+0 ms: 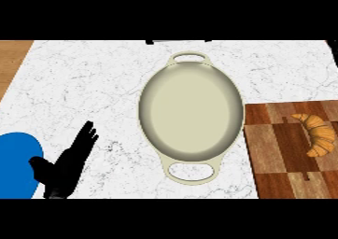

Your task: Pick the croissant from the cutting board and place it in the pot

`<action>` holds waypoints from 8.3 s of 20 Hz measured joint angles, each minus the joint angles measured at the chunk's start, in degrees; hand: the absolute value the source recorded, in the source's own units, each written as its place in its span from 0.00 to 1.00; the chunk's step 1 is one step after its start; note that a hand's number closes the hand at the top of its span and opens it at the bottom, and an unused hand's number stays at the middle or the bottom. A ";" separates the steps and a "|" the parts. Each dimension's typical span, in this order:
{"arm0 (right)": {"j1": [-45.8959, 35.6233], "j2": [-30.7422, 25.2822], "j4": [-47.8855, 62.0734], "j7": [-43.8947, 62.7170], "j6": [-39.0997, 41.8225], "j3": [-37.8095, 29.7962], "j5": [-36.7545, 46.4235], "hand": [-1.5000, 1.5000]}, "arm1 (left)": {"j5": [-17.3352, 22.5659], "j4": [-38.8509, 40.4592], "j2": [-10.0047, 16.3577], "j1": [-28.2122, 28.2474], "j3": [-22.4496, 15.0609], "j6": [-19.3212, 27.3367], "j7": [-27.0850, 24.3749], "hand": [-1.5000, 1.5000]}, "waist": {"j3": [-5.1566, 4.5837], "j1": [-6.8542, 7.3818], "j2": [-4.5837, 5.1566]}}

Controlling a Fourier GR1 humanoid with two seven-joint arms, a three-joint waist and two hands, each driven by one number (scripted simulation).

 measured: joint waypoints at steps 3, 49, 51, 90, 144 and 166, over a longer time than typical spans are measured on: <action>2.01 1.00 2.05 -0.87 0.61 -0.80 -1.07 1.00 | -2.88 0.55 3.03 -1.68 1.57 2.62 2.02 0.50 | -1.50 0.45 -0.61; 16.52 -8.10 -15.12 52.59 20.86 5.28 27.95 0.00 | -18.49 2.76 9.73 -11.21 9.76 7.92 23.59 0.50 | -2.96 1.17 -1.28; 16.79 -6.83 -13.66 51.87 21.33 5.28 29.35 0.00 | -19.38 1.42 9.04 -10.99 9.89 7.86 24.91 0.50 | -2.96 1.20 -1.30; 7.43 7.90 22.51 29.11 20.49 -5.82 49.05 0.00 | -29.36 -1.55 1.01 -10.31 22.10 -3.17 26.59 0.50 | -3.06 1.26 -1.35; -0.15 -6.13 -31.32 10.79 27.36 -14.16 22.55 1.00 | -32.89 -2.74 -1.93 -10.10 24.85 -5.78 27.00 0.50 | -3.03 1.09 -1.48; -22.16 16.21 -7.01 31.73 27.33 14.08 32.94 0.00 | -33.73 -1.62 -3.14 -10.75 25.11 -6.13 25.92 0.50 | -2.99 1.88 -1.15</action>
